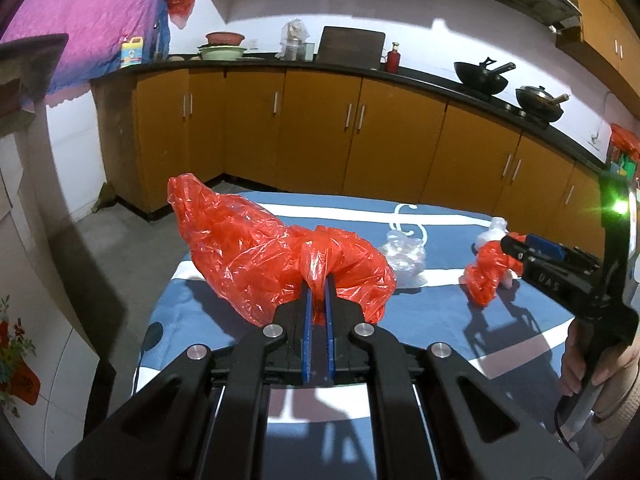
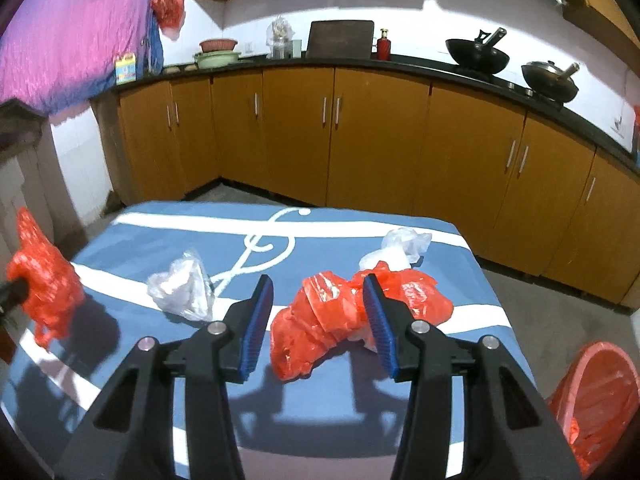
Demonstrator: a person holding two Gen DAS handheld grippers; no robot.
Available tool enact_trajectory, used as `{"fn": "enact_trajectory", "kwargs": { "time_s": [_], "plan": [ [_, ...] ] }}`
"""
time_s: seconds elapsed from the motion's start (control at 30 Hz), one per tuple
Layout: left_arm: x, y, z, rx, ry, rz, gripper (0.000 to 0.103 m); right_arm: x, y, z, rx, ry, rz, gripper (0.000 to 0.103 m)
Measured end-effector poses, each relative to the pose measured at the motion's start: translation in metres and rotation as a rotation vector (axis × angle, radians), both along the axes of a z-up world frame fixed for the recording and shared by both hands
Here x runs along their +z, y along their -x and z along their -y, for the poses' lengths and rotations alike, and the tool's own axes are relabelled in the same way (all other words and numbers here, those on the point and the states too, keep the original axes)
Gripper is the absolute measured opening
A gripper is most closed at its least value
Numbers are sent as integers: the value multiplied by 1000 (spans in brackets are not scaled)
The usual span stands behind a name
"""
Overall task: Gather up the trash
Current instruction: 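Grasp the last red bag with the right tool while the left tool holds its bag, then carry both red bags with both tools over the red basket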
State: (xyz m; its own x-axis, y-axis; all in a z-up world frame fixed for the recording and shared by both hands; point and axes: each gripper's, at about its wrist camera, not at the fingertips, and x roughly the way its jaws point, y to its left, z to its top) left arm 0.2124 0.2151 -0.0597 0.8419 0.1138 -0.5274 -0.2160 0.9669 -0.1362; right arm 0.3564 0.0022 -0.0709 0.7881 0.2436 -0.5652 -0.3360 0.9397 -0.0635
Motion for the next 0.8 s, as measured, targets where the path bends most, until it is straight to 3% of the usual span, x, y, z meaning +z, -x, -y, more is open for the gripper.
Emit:
{"fn": "enact_trajectory", "kwargs": {
  "time_s": [0.03, 0.1, 0.2, 0.37, 0.8],
  "plan": [
    [-1, -1, -1, 1, 2, -1, 5, -3, -1, -1, -3, 10, -4, 40],
    [-1, -1, 0, 1, 2, -2, 5, -10, -5, -1, -7, 24, -27, 15],
    [-1, -2, 0, -1, 6, -1, 5, -11, -4, 5, -17, 8, -35, 6],
    [1, -1, 3, -8, 4, 6, 5, 1, 12, 23, -17, -51, -7, 4],
    [32, 14, 43, -88, -3, 63, 5, 73, 79, 110, -66, -206, 117, 3]
  ]
}}
